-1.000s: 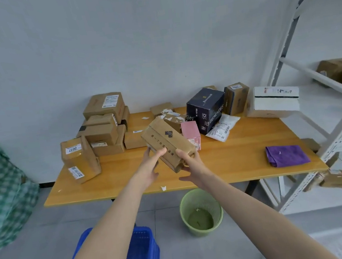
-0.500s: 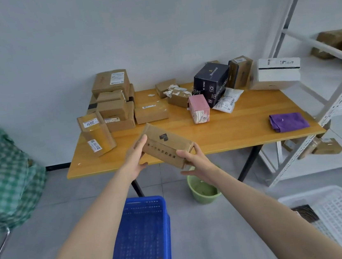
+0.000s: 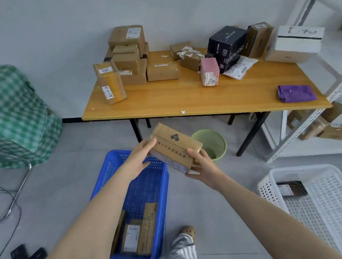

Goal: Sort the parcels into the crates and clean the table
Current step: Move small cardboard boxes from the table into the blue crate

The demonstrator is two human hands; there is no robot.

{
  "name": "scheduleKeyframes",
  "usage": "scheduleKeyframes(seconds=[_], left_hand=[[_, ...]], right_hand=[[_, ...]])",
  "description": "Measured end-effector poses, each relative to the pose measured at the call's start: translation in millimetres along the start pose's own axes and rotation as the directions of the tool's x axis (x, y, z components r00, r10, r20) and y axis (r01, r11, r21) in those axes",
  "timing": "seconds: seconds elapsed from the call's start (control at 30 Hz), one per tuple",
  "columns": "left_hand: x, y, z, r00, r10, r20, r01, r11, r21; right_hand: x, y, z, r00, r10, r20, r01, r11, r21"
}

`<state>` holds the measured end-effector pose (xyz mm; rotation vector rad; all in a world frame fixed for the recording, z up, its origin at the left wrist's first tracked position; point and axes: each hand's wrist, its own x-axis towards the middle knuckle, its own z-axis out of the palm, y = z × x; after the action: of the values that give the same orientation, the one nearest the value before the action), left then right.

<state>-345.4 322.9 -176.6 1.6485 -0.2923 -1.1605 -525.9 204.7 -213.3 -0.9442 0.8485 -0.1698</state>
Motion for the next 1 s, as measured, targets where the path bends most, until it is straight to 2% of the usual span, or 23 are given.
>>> scheduleKeyframes(seconds=[0.17, 0.43, 0.6, 1.0], left_hand=[[-32, -31, -22, 0.998, -0.061, -0.029, 0.061, 0.998, 0.002], [-44, -17, -40, 0.999, -0.046, 0.007, 0.046, 0.998, 0.048], [-46, -2, -50, 1.000, -0.015, -0.016, 0.016, 0.999, 0.047], [-50, -13, -18, 1.000, -0.006, -0.002, 0.006, 1.000, 0.026]], right_hand=[[-17, 26, 18, 1.000, 0.030, 0.009, -0.029, 0.999, -0.028], [-13, 20, 39, 1.000, 0.001, -0.022, -0.002, 1.000, -0.022], [-13, 2, 52, 0.999, -0.040, 0.027, 0.042, 0.996, -0.077], [-28, -8, 19, 0.999, -0.026, 0.039, 0.030, 0.995, -0.095]])
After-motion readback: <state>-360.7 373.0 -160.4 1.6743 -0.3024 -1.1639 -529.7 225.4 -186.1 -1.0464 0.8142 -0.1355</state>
